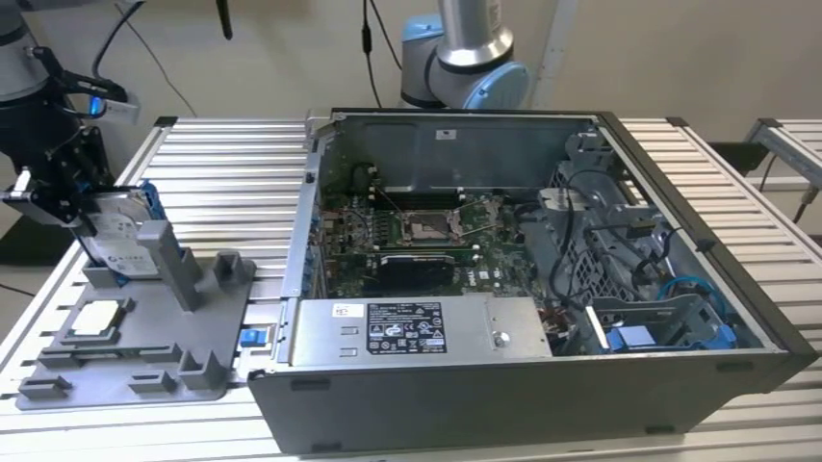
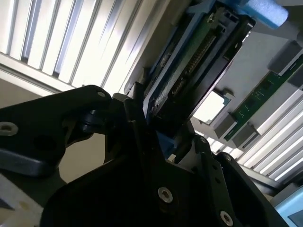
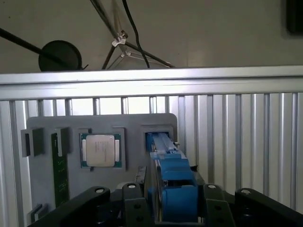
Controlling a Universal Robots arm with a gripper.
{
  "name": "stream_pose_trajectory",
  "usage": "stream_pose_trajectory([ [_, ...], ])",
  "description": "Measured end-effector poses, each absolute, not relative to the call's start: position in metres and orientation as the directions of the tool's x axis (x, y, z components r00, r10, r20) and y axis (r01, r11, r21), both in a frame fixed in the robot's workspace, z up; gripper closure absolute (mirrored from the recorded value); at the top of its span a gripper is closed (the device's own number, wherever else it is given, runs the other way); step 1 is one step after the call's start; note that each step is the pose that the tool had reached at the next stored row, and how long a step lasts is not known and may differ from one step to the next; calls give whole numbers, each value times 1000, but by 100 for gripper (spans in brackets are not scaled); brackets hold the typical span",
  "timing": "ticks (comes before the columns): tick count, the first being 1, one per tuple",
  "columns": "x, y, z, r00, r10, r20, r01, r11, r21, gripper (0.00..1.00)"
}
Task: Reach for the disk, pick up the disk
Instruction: 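Pick up the disk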
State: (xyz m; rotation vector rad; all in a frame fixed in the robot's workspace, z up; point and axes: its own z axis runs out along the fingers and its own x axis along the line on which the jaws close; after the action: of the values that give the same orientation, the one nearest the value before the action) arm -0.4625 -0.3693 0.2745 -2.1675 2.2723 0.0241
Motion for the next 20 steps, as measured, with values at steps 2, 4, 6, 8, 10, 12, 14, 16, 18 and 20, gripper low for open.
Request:
stream_pose_trajectory([
  [2,-463,-369,272,-47,-999,-11,-999,47,10,0],
  [4,-463,-369,271,-47,-999,-11,-999,47,10,0],
  [6,-463,-369,269,-47,-999,-12,-999,47,10,0],
  [8,-463,-369,267,-47,-999,-12,-999,47,10,0],
  [10,-463,-369,266,-47,-999,-12,-999,47,11,0],
  [12,-463,-369,266,-47,-999,-13,-999,47,11,0],
  [14,-463,-369,265,-47,-999,-14,-999,47,10,0],
  [16,-463,-369,265,-47,-999,-14,-999,47,11,0],
  [18,-463,-369,264,-47,-999,-15,-999,47,11,0],
  [20,-463,-369,263,-47,-999,-16,-999,47,10,0],
])
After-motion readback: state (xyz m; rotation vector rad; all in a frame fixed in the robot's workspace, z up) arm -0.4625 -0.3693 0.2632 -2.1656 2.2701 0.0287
